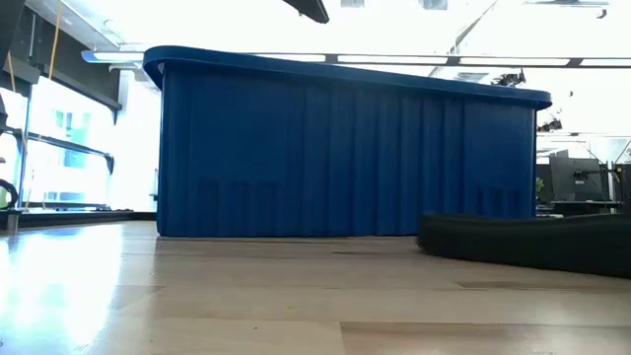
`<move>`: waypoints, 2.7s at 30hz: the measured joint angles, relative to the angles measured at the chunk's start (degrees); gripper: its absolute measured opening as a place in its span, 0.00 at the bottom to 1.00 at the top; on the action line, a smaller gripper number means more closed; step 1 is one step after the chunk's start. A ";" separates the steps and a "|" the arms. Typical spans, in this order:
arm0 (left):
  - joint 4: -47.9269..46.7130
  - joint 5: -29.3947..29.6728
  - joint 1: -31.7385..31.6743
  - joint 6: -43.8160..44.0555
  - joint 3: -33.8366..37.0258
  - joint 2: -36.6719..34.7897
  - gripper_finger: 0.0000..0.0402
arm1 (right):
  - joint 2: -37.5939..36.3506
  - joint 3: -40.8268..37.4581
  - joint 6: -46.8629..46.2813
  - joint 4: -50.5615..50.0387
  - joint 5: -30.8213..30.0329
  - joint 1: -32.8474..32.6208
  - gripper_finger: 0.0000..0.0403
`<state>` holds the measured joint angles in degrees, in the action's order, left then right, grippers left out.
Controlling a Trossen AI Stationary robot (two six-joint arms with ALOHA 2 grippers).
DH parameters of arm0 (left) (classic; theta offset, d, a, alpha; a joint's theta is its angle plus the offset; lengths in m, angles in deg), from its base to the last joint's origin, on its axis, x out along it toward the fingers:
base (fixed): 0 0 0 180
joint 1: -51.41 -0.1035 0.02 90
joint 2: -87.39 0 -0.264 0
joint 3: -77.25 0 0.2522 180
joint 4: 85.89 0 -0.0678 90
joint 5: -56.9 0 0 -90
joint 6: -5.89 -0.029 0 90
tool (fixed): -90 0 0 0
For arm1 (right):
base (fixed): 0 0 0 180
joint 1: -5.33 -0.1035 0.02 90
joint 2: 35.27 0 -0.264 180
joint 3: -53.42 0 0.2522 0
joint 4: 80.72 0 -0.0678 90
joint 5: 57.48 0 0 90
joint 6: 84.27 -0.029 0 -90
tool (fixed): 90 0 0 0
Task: Pick and place slides into bin
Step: Put the black slide into the blue bin
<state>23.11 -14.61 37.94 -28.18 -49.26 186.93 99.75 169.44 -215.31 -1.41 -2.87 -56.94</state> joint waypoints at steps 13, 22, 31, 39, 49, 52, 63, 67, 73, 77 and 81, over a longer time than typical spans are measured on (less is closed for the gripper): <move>-0.50 -0.61 0.00 0.06 0.00 0.00 0.46 | -0.11 0.02 24.50 0.86 3.94 13.27 0.28; -2.64 -1.01 0.00 0.11 0.00 0.00 0.46 | -0.07 0.02 40.44 -2.06 3.93 15.15 0.28; -2.99 -1.04 0.00 0.60 0.00 0.00 0.46 | -0.66 0.02 41.52 -2.90 0.07 15.20 0.28; -2.97 -1.11 0.00 1.44 0.00 0.00 0.46 | -0.35 0.02 44.54 2.58 -2.11 17.65 0.28; -3.00 -1.17 0.01 1.93 0.00 0.00 0.46 | 1.22 0.26 48.15 7.99 2.20 22.38 0.07; -3.26 -1.43 0.04 3.06 0.00 0.00 0.46 | 1.16 0.26 48.18 8.13 2.87 22.85 0.03; -7.89 -3.97 0.04 3.41 0.00 0.00 0.46 | 1.65 2.94 46.02 3.95 6.72 21.15 0.05; -7.82 -3.97 0.04 3.88 0.00 0.00 0.46 | 1.62 7.63 45.17 0.89 6.49 20.06 0.05; -7.71 -4.30 0.04 4.39 0.00 0.00 0.46 | 1.62 8.96 43.40 -0.93 7.75 20.08 0.04; -7.73 -4.61 0.04 4.47 0.00 -0.01 0.46 | 1.59 10.09 42.35 -1.10 6.55 19.14 0.01; -7.67 -6.39 0.04 5.67 0.00 -0.38 0.46 | 1.49 15.25 40.93 -3.26 2.24 18.08 0.01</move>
<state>15.45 -20.99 37.97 -22.51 -49.26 186.55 101.23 184.68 -174.38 -4.67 -0.63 -38.86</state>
